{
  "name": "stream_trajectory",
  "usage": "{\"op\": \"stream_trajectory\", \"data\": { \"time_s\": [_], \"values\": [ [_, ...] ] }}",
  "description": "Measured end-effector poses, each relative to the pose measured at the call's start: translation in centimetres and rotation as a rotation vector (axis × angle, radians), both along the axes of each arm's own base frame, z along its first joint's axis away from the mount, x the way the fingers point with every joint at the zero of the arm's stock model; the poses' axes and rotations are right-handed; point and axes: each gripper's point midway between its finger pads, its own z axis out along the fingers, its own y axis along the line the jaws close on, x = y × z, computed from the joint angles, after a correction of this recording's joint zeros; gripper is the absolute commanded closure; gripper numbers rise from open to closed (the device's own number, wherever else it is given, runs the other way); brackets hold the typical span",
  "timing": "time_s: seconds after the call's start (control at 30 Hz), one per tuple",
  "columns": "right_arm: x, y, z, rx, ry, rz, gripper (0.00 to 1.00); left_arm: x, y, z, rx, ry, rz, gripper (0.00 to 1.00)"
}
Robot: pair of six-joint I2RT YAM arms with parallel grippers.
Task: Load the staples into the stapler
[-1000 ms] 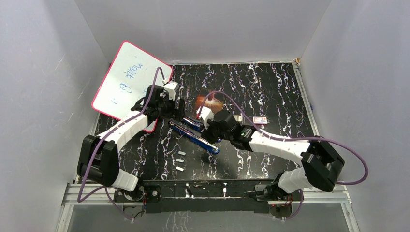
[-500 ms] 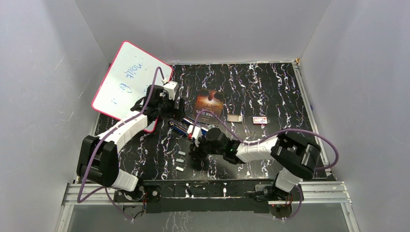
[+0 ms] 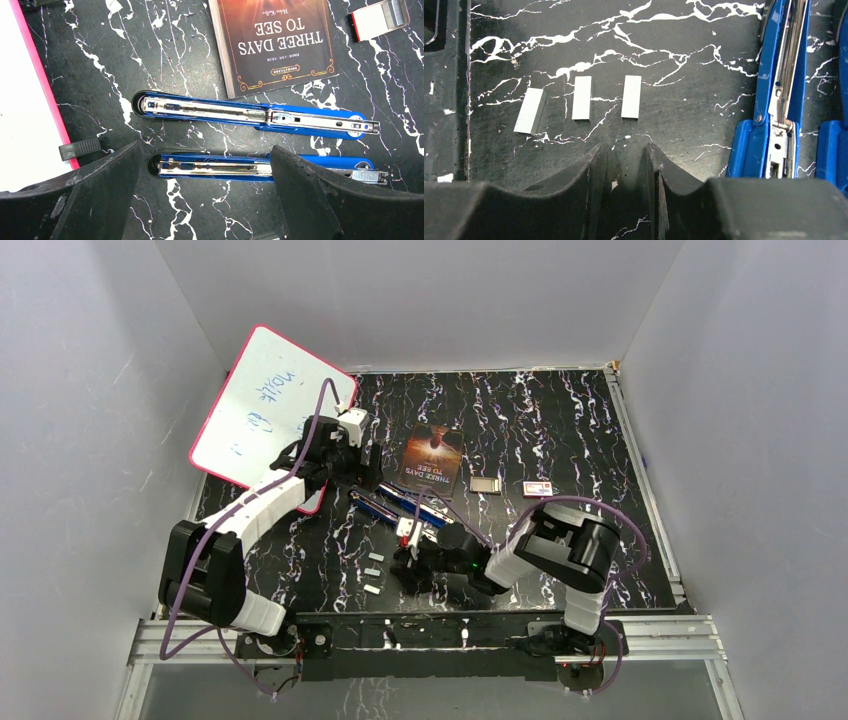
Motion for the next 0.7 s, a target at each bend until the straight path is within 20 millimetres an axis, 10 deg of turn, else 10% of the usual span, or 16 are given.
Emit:
{"op": "stream_trajectory", "data": {
  "time_s": [0.7],
  "values": [
    [0.3, 1.2, 0.0, 0.051, -0.119, 0.068, 0.57, 0.0, 0.1, 0.0, 0.006, -0.003, 0.003, 0.02]
  ]
}}
